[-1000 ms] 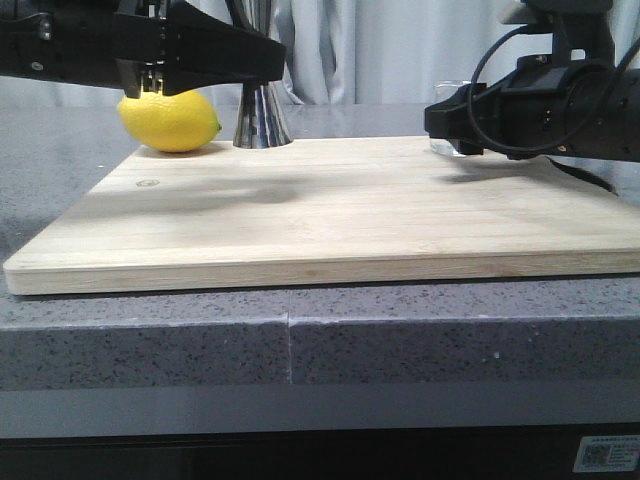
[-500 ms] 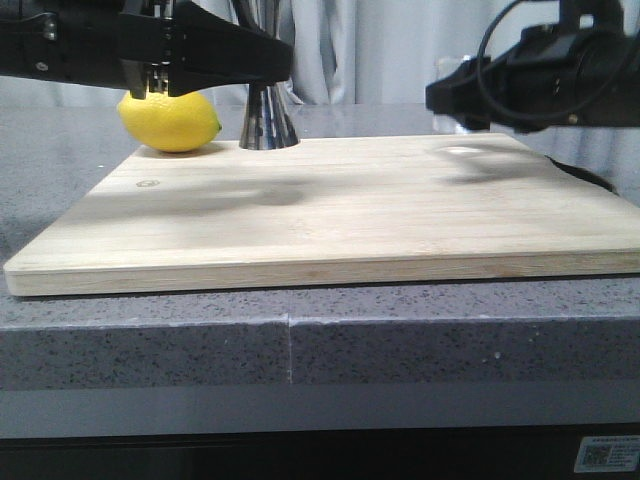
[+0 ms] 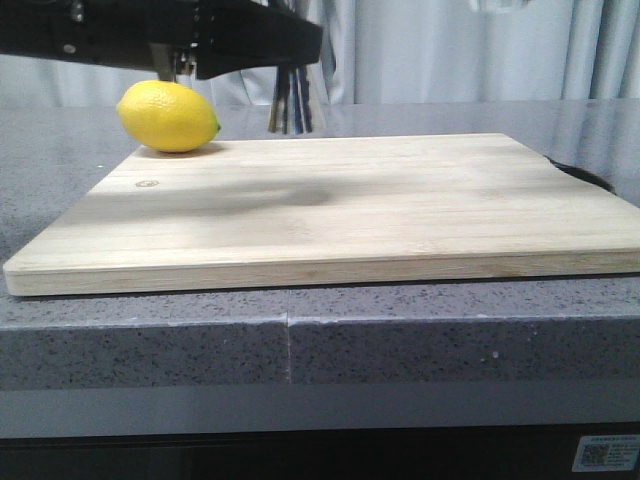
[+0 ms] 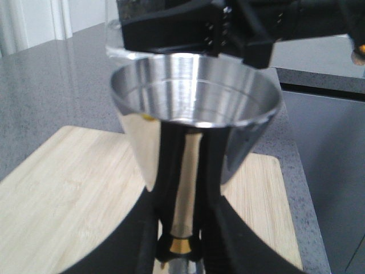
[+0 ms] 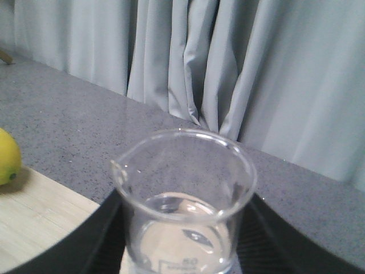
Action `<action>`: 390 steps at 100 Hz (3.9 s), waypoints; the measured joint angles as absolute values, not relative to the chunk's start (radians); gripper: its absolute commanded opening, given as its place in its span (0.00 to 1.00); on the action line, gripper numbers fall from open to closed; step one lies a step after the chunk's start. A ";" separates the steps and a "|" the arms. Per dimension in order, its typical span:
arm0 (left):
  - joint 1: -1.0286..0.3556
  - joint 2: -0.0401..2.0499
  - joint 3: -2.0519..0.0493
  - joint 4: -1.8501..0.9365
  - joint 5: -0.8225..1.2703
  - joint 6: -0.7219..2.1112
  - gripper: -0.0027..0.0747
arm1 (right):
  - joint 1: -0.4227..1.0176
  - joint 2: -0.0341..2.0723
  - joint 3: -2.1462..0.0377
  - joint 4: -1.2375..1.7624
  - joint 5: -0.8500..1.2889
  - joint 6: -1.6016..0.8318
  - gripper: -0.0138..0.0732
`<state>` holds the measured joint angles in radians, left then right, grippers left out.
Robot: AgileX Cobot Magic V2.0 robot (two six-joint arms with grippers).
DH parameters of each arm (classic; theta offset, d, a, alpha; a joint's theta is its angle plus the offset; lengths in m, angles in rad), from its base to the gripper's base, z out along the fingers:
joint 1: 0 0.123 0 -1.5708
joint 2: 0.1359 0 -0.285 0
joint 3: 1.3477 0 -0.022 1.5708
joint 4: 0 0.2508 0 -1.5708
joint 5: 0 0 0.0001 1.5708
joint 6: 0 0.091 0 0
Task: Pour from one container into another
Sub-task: 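Carry the beaker with the right gripper above the held jigger, then tilt the beaker with the right gripper over the jigger mouth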
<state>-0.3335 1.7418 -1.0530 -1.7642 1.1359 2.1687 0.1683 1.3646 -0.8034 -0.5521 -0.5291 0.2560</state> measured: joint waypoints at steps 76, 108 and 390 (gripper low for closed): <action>-0.446 1.748 -1.084 -1.764 1.098 2.161 0.01 | 0.168 1.186 -0.803 -1.145 -0.550 0.679 0.38; -0.452 1.748 -1.084 -1.764 1.098 2.158 0.01 | 0.168 1.186 -0.803 -1.200 -0.607 0.681 0.38; -0.452 1.768 -1.084 -1.756 1.054 2.107 0.01 | 0.250 1.353 -1.102 -1.691 -0.584 0.726 0.38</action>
<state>-0.4517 1.7678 -1.0843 -1.7562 1.0536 2.1073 0.2504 1.3529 -1.1020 -1.6910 -0.5842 0.7262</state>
